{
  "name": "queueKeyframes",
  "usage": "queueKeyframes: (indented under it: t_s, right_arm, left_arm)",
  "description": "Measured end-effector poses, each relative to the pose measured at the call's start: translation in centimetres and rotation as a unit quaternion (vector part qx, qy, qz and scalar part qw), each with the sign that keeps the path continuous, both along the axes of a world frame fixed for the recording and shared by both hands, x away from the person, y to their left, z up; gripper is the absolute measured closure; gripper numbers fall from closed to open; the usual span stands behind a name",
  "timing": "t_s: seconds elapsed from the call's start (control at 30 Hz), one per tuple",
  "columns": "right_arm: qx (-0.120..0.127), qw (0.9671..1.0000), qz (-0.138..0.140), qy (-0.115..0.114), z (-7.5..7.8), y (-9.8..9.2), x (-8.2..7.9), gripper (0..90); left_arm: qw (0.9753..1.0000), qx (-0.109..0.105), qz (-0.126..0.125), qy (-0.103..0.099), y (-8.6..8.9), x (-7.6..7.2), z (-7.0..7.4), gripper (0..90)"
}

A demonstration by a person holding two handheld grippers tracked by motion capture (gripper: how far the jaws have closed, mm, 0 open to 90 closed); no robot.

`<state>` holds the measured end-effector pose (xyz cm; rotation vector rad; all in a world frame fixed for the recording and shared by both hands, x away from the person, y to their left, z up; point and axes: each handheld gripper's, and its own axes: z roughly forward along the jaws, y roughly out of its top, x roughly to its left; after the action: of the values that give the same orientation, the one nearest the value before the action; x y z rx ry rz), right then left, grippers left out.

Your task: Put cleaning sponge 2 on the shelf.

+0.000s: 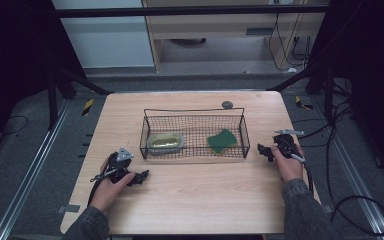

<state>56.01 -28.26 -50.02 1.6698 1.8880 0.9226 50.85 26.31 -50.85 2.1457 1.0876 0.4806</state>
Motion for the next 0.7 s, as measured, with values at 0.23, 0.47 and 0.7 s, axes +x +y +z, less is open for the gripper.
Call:
queueKeyframes:
  t_s: [0.23, 0.47, 0.7]
  right_arm:
    - [-0.004, 1.0, -0.005, 0.001, -0.6, 0.3, 0.2, 12.4]
    - [-0.014, 0.9998, -0.012, -0.006, -0.9, 0.7, 0.1, 9.6]
    - [-0.043, 0.9989, -0.017, -0.004, -1.1, 1.5, 0.1, 6.2]
  left_arm:
    - [1.0, 0.0, 0.0, 0.0, 0.0, 0.0, 0.0, 0.0]
    - [1.0, 0.0, 0.0, 0.0, 0.0, 0.0, 0.0, 0.0]
    - [1.0, 0.0, 0.0, 0.0, 0.0, 0.0, 0.0, 0.0]
